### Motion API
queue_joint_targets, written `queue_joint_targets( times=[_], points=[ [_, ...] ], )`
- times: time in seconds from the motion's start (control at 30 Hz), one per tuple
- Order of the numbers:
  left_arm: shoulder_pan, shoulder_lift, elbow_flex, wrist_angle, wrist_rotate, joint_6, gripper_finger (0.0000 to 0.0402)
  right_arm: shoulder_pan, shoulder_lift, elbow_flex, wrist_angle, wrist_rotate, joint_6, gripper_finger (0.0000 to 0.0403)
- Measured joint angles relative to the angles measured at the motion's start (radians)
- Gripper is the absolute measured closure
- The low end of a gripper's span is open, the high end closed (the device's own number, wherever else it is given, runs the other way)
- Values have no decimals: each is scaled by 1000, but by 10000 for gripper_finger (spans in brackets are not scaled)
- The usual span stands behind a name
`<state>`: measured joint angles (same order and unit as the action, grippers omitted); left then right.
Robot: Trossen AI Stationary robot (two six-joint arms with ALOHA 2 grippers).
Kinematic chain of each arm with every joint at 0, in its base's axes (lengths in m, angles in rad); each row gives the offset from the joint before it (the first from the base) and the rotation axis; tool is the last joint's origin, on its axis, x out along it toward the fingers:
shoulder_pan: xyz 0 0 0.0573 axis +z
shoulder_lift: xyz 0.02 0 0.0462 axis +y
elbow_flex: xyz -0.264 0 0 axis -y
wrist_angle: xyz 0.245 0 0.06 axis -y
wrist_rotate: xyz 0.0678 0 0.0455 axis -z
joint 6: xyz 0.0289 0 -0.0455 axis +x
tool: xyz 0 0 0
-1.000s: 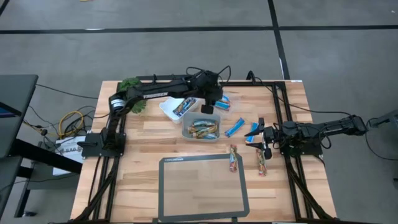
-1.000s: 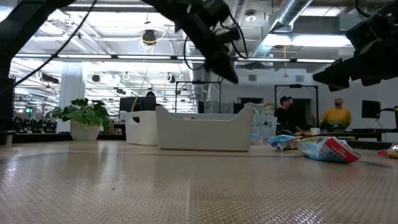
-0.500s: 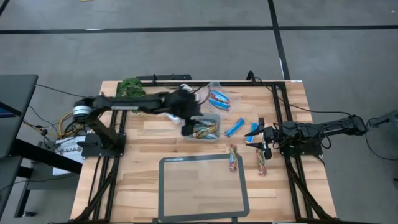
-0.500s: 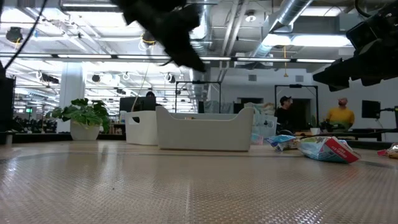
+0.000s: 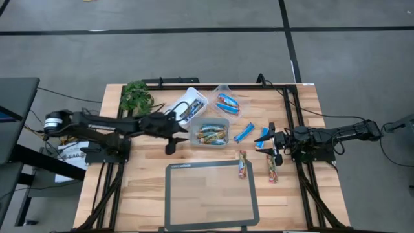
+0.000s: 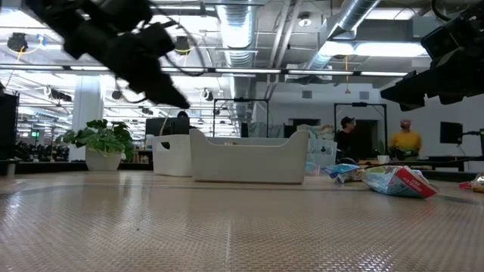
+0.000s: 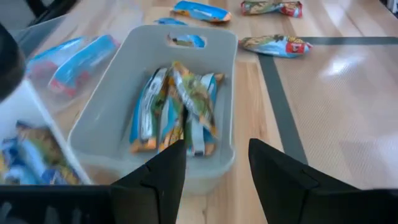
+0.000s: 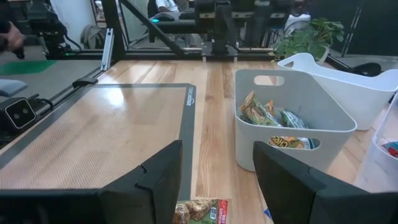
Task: Pick and place Granola Bars by type
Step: Put the red granola bar into the transparent bin
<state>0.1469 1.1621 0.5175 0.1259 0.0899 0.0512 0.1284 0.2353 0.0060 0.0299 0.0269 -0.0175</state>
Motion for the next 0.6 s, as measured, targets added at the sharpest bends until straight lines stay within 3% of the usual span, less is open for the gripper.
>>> queue_joint_targets(
  times=[0.23,0.6],
  points=[
    [-3,-205,-203,70,6,-7,232,0,0,0,0,0,0,212],
    [-2,-519,-411,120,-92,7,232,0,0,0,0,0,0,212]
  ],
)
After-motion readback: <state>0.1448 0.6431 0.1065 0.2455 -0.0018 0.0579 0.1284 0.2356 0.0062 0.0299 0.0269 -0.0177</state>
